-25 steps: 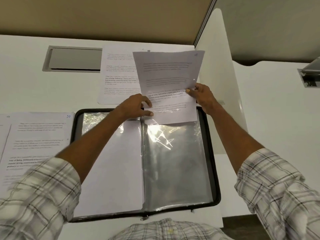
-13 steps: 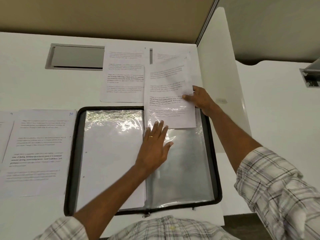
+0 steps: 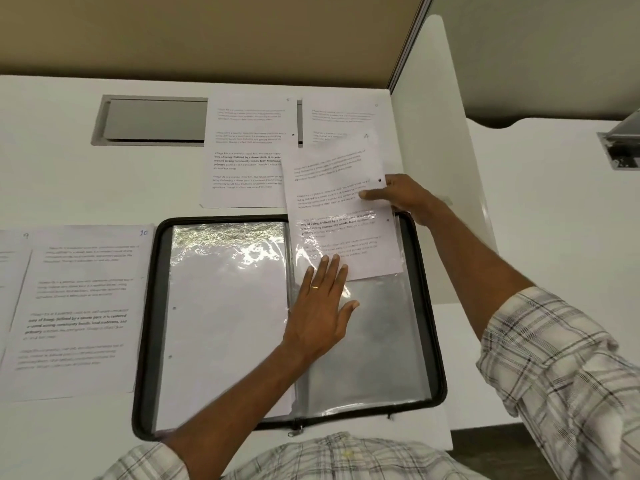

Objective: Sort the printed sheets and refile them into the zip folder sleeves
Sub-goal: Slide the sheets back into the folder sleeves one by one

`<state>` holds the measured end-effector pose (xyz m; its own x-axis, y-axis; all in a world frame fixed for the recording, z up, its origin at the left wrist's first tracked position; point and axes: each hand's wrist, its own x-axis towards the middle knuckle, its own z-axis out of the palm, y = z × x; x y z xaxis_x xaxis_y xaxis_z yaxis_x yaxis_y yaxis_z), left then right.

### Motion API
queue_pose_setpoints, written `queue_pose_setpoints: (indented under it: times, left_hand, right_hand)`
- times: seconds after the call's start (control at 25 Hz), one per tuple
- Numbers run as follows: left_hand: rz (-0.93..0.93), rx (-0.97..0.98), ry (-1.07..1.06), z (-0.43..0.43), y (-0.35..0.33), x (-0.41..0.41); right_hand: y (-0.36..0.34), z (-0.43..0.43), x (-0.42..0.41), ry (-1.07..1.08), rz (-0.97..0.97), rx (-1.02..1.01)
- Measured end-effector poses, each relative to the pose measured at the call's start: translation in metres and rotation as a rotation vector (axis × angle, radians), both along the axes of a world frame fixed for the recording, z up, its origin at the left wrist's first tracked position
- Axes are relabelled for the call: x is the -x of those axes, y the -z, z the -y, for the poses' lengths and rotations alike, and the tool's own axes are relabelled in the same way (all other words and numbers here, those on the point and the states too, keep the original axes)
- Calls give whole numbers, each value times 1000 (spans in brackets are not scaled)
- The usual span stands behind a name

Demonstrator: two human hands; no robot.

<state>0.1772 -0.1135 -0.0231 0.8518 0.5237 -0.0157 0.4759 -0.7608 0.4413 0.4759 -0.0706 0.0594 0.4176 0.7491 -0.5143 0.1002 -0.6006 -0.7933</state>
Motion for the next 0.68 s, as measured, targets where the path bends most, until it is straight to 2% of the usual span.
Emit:
queue_pose_setpoints:
  times: [0.08, 0.12, 0.24, 0.32, 0.48, 0.6, 0.68]
  left_hand:
    - [-3, 1, 3, 2, 1, 0]
    - [0, 7, -1, 3, 2, 0]
    - [17, 29, -31, 5, 2, -2]
    - [19, 26, -29, 6, 4, -2]
    - [-7, -10, -5, 10, 5, -1]
    - [-31, -37, 7, 13, 7, -1]
    - [-41, -41, 8, 14, 10, -1]
  right_hand:
    - [0, -3, -2, 62, -57, -110]
    - [1, -4, -3, 47, -40, -92]
    - [-1, -9, -4, -199, 154, 211]
    - [-4, -12, -6, -230, 185, 281]
    - [-16, -23, -6, -107, 158, 26]
    - [-18, -49, -14, -162, 470, -7]
    - [-22, -69, -24, -266, 565, 19]
